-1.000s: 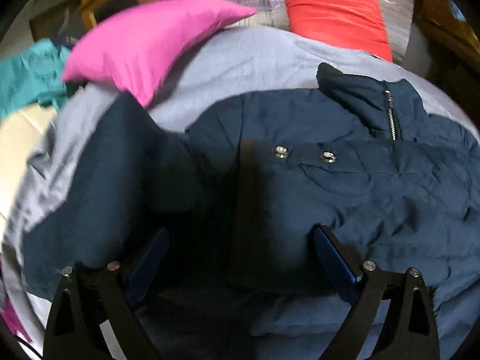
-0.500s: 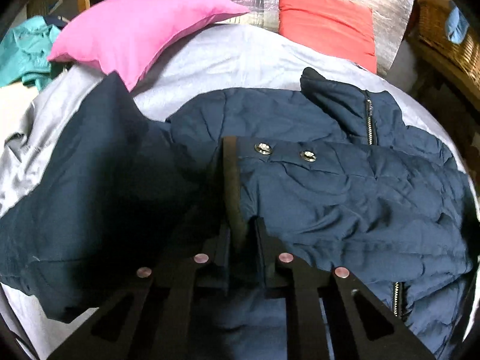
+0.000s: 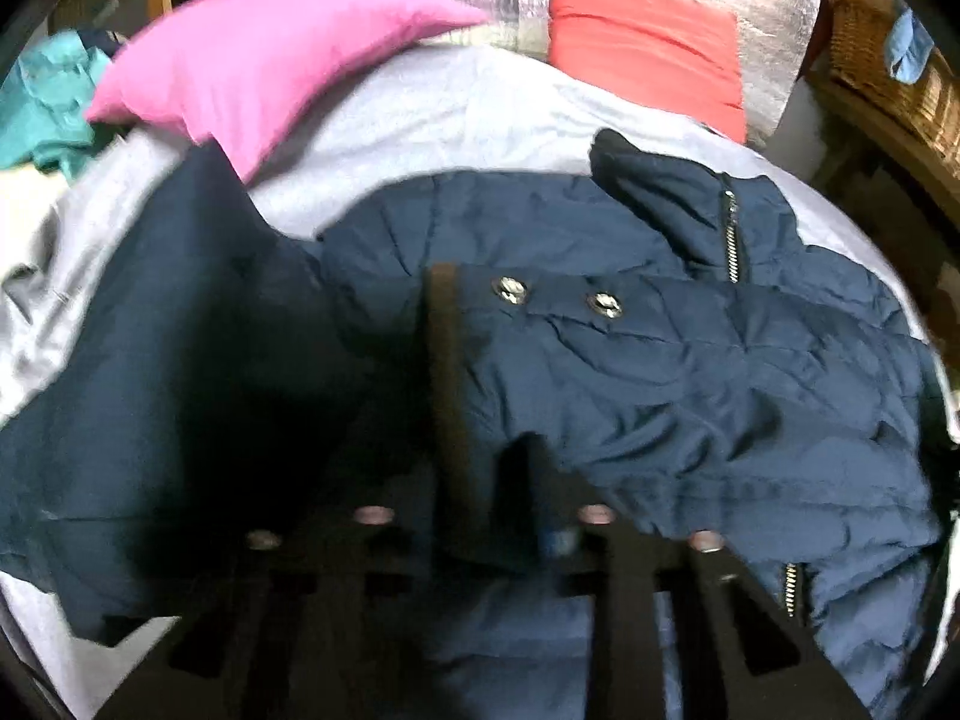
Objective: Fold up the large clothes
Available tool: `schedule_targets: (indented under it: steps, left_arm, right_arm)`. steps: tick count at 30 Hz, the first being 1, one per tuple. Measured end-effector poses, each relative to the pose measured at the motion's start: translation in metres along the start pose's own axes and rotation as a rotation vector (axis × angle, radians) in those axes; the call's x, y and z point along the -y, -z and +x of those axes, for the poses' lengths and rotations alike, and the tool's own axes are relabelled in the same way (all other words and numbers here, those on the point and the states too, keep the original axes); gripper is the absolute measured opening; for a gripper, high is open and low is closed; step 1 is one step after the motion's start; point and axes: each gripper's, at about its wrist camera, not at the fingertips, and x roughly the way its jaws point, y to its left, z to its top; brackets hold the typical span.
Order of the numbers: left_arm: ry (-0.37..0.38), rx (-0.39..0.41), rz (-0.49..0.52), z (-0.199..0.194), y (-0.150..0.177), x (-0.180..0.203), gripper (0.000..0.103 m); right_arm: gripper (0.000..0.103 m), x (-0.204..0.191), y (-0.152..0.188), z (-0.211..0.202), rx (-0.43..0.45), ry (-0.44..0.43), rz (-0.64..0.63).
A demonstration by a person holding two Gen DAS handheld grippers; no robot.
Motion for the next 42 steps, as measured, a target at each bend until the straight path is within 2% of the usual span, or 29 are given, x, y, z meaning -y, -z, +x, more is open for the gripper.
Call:
schedule_targets:
  steps: [5,9,11,13,16,19,20,21,22,24,27,29,31,33,37,40,42]
  left_arm:
    - [0.018,0.044,-0.008,-0.021,-0.004,0.000,0.010]
    - [0.050,0.098,0.001,-0.051,-0.007,0.002,0.009]
    - [0.028,0.107,0.029,-0.056,-0.005,0.004,0.009]
    - [-0.004,0.053,0.046,-0.044,-0.002,0.002,0.009]
    - [-0.019,-0.098,0.032,-0.012,0.006,-0.004,0.010]
    - [-0.024,-0.069,0.055,-0.021,0.002,-0.002,0.013]
    - [-0.023,-0.047,0.065,-0.028,0.001,-0.002,0.013]
    - [-0.019,-0.033,0.068,-0.033,0.000,-0.002,0.019]
    - [-0.010,-0.017,0.064,-0.039,0.000,-0.003,0.023]
    - [0.026,0.035,0.053,-0.057,0.002,-0.010,0.031]
    - [0.058,0.138,0.021,-0.090,0.006,-0.024,0.046]
    - [0.056,0.219,-0.053,-0.114,0.011,-0.047,0.053]
    - [0.046,0.265,-0.156,-0.129,0.019,-0.074,0.067]
    - [0.038,0.278,-0.292,-0.137,0.028,-0.105,0.070]
    - [0.017,0.226,-0.584,-0.132,0.054,-0.169,0.071]
    - [0.056,0.154,-0.808,-0.116,0.084,-0.215,0.071]
    - [0.081,0.134,-0.952,-0.109,0.104,-0.242,0.071]
  right_arm:
    - [0.030,0.002,-0.002,-0.003,0.011,-0.014,0.013]
    - [0.028,0.001,-0.006,-0.015,0.066,-0.028,0.020]
    - [0.028,0.000,-0.005,-0.013,0.065,-0.023,0.018]
    - [0.028,-0.001,-0.003,-0.005,0.041,0.013,0.006]
    - [0.030,-0.005,-0.002,-0.002,0.027,0.038,-0.012]
    - [0.036,-0.010,-0.004,-0.016,0.051,0.056,-0.017]
    - [0.045,-0.011,-0.005,-0.021,0.074,0.056,-0.019]
    - [0.051,-0.012,-0.005,-0.028,0.107,0.060,-0.021]
    - [0.052,-0.017,-0.004,-0.040,0.163,0.077,-0.037]
    - [0.053,-0.027,0.000,-0.057,0.244,0.090,-0.082]
    - [0.053,-0.041,0.009,-0.072,0.305,0.037,-0.128]
    - [0.053,-0.056,0.019,-0.073,0.298,-0.019,-0.179]
    - [0.053,-0.071,0.030,-0.065,0.258,-0.049,-0.233]
    - [0.053,-0.084,0.040,-0.049,0.190,-0.067,-0.277]
    - [0.052,-0.100,0.058,0.004,-0.018,-0.020,-0.314]
    - [0.052,-0.107,0.064,0.011,-0.018,0.039,-0.349]
    - [0.052,-0.109,0.065,-0.002,-0.012,-0.009,-0.324]
